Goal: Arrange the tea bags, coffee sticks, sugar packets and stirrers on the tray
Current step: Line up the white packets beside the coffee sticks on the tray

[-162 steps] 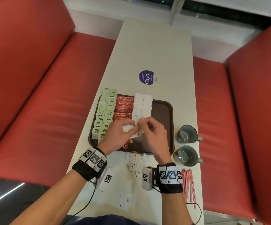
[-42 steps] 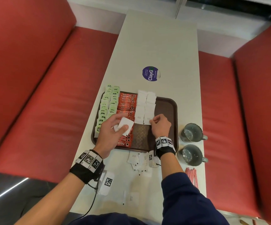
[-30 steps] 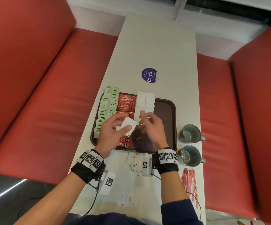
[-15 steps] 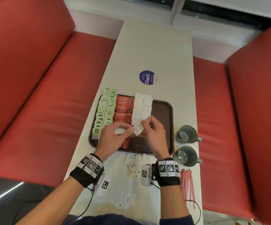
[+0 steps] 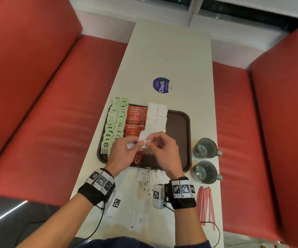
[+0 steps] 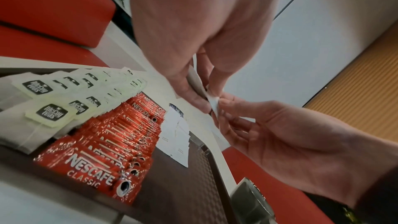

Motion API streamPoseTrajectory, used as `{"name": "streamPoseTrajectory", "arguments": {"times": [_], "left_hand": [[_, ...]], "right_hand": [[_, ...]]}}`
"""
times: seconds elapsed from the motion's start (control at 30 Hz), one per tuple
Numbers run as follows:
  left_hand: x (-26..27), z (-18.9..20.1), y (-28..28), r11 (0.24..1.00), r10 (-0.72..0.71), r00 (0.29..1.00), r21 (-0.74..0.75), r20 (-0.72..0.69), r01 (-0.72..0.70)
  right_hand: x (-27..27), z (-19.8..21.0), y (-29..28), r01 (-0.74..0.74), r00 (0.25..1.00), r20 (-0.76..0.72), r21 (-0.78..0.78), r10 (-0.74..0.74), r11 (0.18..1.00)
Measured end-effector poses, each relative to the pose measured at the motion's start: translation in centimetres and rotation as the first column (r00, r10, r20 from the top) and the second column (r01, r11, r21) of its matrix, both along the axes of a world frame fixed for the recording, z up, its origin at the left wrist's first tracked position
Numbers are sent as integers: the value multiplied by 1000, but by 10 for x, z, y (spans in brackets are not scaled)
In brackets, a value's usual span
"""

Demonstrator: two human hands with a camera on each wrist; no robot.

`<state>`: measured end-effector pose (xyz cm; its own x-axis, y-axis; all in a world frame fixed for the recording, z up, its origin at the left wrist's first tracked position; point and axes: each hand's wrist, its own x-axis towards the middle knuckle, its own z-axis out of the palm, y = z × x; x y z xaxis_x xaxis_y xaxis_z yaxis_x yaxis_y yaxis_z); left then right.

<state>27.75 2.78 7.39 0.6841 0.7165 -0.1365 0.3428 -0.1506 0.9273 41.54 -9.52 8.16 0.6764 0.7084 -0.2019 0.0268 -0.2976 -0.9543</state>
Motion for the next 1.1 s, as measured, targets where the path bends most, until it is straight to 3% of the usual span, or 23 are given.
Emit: {"name": "streamPoseTrajectory", "arguments": {"times": [0.13,0.33,0.47,0.63,0.97,1.1], "left_hand": [[-4,-3,6,993,102,995,-65,5,-101],[-17,4,16,989,37,999,-143,13,-35],[-19,12,16,985,-2,998,-174,69,14],[-18,18,15,968,47,993,-250,111,-18],[-19,18,14,950,47,991,-314,122,-7],[-18,20,13,936,17,992,-350,128,29]], "right_hand": [[11,-13,0,-12,999,-30,-31,11,999],[40,-54,10,274,959,132,-204,-251,940],[44,-74,33,230,968,166,-264,-190,937],[46,-86,52,182,979,151,-318,-139,930],[38,-93,63,140,941,335,-494,40,858],[31,-76,59,151,930,368,-391,4,908]]}}
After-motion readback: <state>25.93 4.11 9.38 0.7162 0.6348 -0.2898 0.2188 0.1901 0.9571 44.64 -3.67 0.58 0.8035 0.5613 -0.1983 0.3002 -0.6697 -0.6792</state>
